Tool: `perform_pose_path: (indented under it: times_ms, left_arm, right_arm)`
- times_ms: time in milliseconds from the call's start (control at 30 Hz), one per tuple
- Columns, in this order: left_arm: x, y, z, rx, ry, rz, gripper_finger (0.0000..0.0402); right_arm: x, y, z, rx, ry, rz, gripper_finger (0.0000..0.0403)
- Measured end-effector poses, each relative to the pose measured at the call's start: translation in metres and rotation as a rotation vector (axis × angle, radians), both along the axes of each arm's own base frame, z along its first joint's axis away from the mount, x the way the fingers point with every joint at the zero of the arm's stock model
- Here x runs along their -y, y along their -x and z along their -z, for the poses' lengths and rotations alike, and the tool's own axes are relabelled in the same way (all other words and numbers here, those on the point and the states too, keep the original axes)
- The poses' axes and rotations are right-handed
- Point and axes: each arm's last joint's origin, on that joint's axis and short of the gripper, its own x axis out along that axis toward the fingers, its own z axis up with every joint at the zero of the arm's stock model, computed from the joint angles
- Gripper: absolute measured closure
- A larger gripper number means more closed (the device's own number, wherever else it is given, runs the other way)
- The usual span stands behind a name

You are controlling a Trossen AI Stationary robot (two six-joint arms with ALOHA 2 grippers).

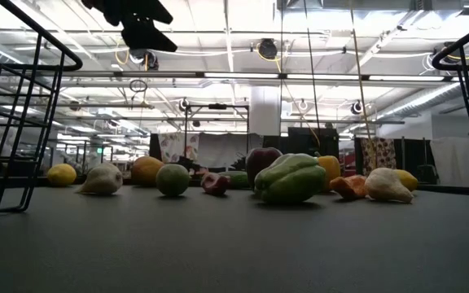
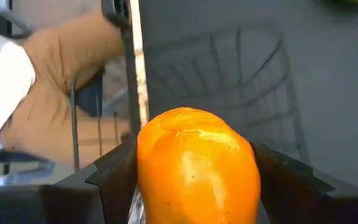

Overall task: Sort produce into baskets
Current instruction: Put the yellow mango in the right wire basket, then put the bottom red apple into the left wire basket

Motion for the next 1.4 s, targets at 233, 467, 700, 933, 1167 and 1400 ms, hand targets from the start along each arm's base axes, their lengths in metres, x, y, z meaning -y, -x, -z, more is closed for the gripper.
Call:
perform_pose_path:
  times_ms: [233, 467, 700, 933, 1167, 1400]
  left_arm:
    - [0.000, -0.009, 0.007, -0.020, 0.005, -0.003, 0.0011]
    - [0.000, -0.018, 0.012, -0.020, 0.022, -0.019, 0.0011]
    - [0.001, -0.027, 0.010, 0.045, 0.045, -0.031, 0.0011]
    - [0.001, -0.029, 0.010, 0.049, 0.045, -0.031, 0.0011]
    - [0.001, -0.028, 0.010, 0.047, 0.044, -0.030, 0.0011]
    - [0.000, -0.028, 0.011, 0.045, 0.030, -0.043, 0.0011]
  right_arm:
    - [-0.021, 0.021, 0.022, -0.232, 0.040, 0.019, 0.0133]
    - [-0.032, 0.041, 0.044, -0.411, 0.201, 0.059, 0.0118]
    - [-0.036, 0.046, 0.056, -0.456, 0.309, 0.063, 0.0067]
    - [-0.033, 0.047, 0.055, -0.464, 0.341, 0.066, 0.0055]
    - [-0.016, 0.036, 0.043, -0.262, 0.388, 0.155, 0.0062]
    - [0.008, 0.018, 0.023, 0.135, 0.501, 0.261, 0.0062]
